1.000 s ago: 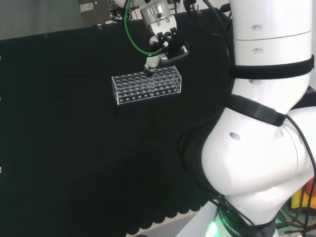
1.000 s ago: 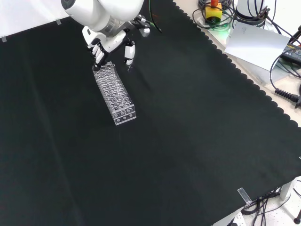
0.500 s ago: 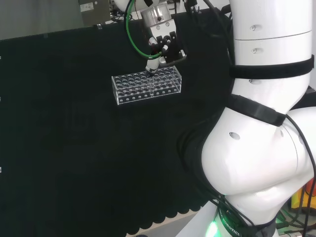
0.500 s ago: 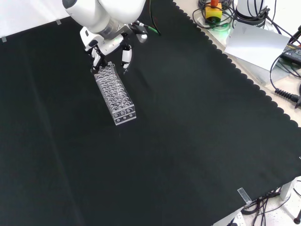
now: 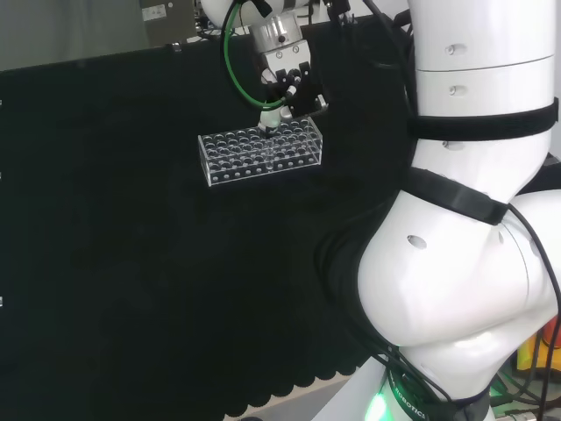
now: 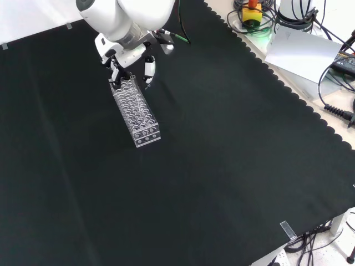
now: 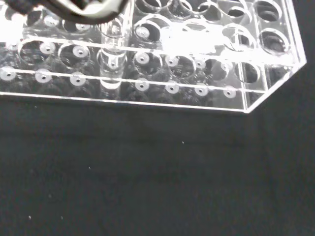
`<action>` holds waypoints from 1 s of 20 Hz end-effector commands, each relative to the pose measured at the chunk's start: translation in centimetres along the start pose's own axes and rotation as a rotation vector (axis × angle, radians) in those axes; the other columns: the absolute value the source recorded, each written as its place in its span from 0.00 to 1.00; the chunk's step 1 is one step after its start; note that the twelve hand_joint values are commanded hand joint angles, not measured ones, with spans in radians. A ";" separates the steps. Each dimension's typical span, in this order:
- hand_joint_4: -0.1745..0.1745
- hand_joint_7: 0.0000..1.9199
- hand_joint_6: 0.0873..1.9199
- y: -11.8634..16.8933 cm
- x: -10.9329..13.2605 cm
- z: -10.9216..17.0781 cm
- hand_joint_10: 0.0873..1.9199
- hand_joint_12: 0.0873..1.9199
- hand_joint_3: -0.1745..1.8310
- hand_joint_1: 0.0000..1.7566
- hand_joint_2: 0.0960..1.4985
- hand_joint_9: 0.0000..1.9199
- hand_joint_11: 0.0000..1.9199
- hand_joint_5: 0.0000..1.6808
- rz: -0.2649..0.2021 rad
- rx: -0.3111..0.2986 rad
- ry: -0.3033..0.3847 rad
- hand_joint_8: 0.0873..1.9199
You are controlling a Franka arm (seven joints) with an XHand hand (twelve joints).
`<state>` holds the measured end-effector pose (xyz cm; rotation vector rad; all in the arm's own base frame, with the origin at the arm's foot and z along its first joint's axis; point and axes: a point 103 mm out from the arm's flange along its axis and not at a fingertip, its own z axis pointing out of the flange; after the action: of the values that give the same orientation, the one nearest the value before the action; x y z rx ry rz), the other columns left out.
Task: Pick up the test tube.
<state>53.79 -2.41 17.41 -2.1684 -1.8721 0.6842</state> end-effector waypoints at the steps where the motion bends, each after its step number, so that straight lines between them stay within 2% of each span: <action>1: 0.26 0.63 0.27 0.3 0.9 -0.2 0.26 0.70 0.36 0.52 0.41 0.53 0.23 0.44 -0.012 -0.064 0.020 0.31; 9: 0.18 0.72 0.30 0.8 1.8 -0.3 0.23 0.67 0.41 0.56 0.38 0.61 0.30 0.53 -0.010 -0.102 0.038 0.26; 13: 0.11 0.81 0.26 0.9 2.1 -0.2 0.20 0.64 0.43 0.60 0.37 0.68 0.37 0.61 0.000 -0.124 0.042 0.18; 14: 0.17 0.83 0.28 0.8 2.1 -0.1 0.19 0.62 0.37 0.62 0.42 0.72 0.42 0.65 0.008 -0.137 0.058 0.16; 16: 0.09 0.86 0.28 0.8 2.1 -0.1 0.17 0.55 0.28 0.66 0.51 0.79 0.55 0.71 0.021 -0.166 0.101 0.14; 18: 0.02 0.89 0.25 0.7 2.0 -0.1 0.17 0.48 0.25 0.68 0.52 0.84 0.65 0.75 0.036 -0.179 0.186 0.12; 20: 0.00 0.91 0.22 0.8 1.8 -0.3 0.17 0.43 0.27 0.69 0.50 0.87 0.68 0.78 0.051 -0.195 0.267 0.11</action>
<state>54.76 -0.54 16.54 -2.2566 -1.9260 0.4624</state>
